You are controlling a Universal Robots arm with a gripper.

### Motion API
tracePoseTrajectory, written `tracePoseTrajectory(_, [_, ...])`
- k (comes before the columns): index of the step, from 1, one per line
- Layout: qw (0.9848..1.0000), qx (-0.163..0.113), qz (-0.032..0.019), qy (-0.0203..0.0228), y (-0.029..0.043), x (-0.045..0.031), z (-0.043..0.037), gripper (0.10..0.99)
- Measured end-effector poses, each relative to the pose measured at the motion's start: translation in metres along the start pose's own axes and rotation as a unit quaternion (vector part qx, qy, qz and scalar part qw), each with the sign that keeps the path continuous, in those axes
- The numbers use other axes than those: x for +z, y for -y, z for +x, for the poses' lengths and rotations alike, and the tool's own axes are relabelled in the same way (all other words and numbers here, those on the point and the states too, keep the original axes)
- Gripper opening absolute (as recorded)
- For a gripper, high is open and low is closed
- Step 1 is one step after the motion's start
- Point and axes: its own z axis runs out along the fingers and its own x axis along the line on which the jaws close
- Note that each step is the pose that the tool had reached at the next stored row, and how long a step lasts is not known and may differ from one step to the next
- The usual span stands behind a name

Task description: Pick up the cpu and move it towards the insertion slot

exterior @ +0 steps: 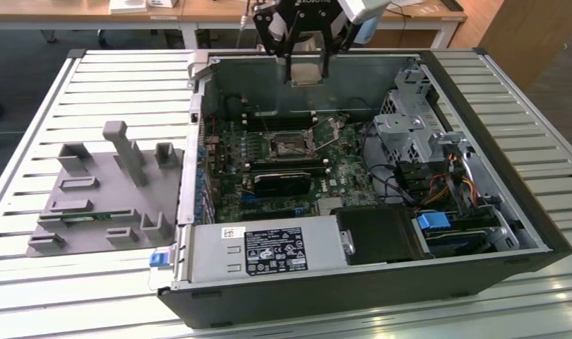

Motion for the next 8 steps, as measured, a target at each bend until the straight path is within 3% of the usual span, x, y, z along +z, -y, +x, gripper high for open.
tracePoseTrajectory(8, [1.0000,0.000,0.0022,-0.0082,-0.0163,0.0084,0.0001,0.541])
